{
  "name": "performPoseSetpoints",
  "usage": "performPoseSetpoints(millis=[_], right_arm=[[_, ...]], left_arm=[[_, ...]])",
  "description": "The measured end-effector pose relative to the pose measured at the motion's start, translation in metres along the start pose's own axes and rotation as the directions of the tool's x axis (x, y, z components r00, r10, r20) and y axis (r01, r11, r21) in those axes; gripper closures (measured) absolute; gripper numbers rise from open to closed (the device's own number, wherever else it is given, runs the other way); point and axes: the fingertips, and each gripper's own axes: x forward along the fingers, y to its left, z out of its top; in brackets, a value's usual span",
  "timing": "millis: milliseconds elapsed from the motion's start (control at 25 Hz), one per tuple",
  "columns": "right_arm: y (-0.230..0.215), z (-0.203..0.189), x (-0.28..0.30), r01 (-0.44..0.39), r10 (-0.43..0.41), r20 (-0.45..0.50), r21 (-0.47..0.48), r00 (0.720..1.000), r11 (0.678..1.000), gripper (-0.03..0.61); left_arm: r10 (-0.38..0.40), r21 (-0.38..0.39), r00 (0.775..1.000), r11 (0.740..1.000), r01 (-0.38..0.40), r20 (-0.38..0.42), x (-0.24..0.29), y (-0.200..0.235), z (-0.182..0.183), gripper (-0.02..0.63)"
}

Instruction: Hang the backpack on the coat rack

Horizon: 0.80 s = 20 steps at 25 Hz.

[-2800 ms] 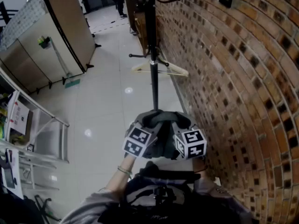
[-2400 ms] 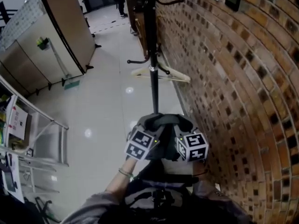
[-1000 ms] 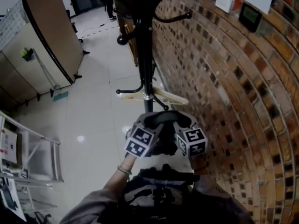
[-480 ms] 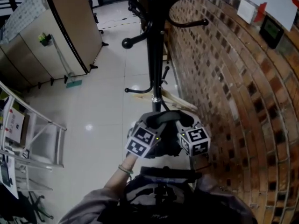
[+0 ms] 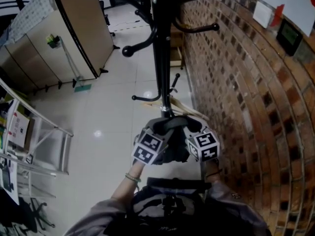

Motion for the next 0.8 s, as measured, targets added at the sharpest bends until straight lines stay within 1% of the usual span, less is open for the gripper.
performPoseSetpoints(millis=[120,280,400,600,800], right_arm=[[-0.004,-0.001,0.01,-0.003,0.003,-0.007,0.009,1.0,1.0,0.502],[-0.005,-0.007,0.024,0.004,-0.004,-0.033,0.004,0.999,1.0,0.502],[-0.007,-0.009,0.031,0.016,-0.016,-0.034,0.006,0.999,1.0,0.502],[-0.009,-0.014,0.042,0.036,-0.037,-0.053,-0.022,0.998,0.999,0.502],[-0.008,-0.019,0.049,0.044,-0.049,-0.063,-0.076,0.997,0.996,0.499]], left_arm=[[0.015,-0.01,1.0,1.0,-0.015,-0.006,0.005,0.006,-0.002,0.499],[0.047,-0.053,0.998,0.997,-0.048,-0.031,0.012,0.016,-0.014,0.499],[0.06,-0.069,0.998,0.996,-0.061,-0.027,0.016,0.019,-0.017,0.499],[0.076,-0.071,0.997,0.994,-0.078,-0.032,0.025,0.029,-0.022,0.499],[0.095,-0.054,0.995,0.994,-0.095,-0.01,0.031,0.034,-0.023,0.495]])
